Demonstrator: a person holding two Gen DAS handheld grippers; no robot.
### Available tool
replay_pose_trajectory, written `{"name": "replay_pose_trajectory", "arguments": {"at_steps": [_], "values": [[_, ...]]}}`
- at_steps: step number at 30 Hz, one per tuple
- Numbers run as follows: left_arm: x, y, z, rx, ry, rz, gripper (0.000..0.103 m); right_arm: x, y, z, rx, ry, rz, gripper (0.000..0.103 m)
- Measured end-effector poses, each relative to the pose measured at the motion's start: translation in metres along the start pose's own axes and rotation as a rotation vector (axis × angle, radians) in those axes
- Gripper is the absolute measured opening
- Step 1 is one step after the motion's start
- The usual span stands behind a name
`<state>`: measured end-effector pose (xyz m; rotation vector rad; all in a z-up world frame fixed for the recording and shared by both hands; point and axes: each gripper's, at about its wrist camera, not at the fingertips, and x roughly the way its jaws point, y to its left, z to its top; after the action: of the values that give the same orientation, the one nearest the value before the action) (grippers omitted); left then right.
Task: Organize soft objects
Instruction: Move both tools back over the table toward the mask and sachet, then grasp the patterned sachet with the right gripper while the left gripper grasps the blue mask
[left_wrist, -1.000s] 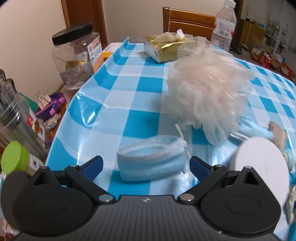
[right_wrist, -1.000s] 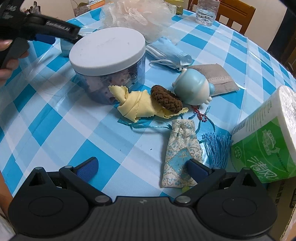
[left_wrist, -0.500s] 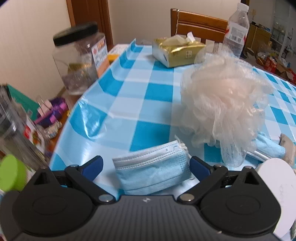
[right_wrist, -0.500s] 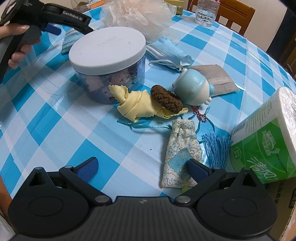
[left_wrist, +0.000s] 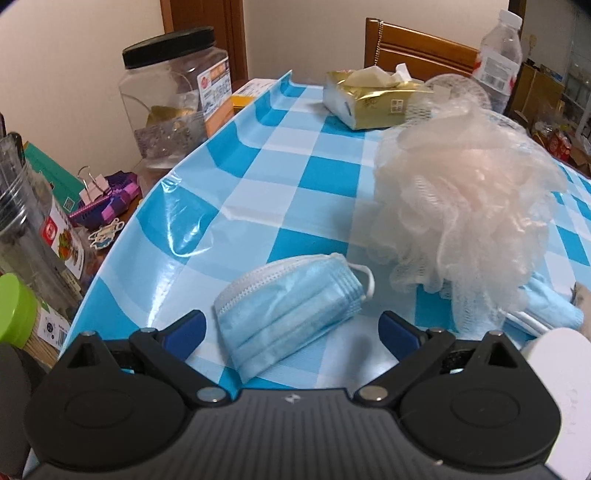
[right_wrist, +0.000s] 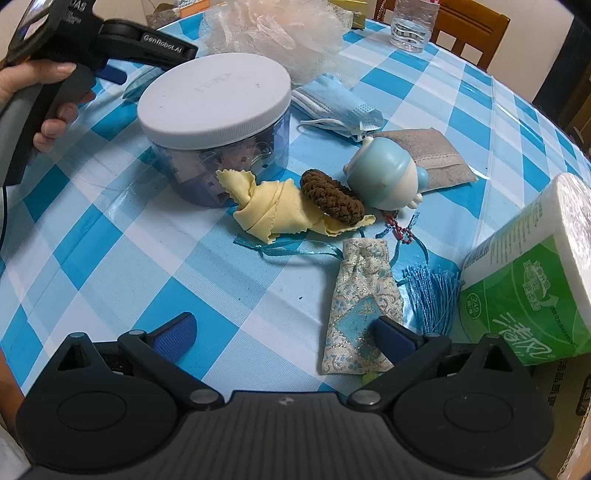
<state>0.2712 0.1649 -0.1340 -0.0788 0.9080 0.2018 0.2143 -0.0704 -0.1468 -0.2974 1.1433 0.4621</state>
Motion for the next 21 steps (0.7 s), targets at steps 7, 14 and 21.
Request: {"name": "replay_pose_trajectory", "arguments": {"at_steps": [7,14,21], "values": [[0.004,0.001,0.003,-0.008,0.004,-0.001,0.099,-0.005,-0.018,0.007,0.044,-0.039,-0.020,0.101],[0.006,-0.003,0.005,-0.007,0.004,-0.009,0.099,0.006,-0.033,0.010,0.058,-0.029,-0.035,0.092],[0.008,0.000,0.006,-0.031,0.011,-0.001,0.097,0.004,-0.034,0.010,0.077,-0.035,0.010,0.081]]}}
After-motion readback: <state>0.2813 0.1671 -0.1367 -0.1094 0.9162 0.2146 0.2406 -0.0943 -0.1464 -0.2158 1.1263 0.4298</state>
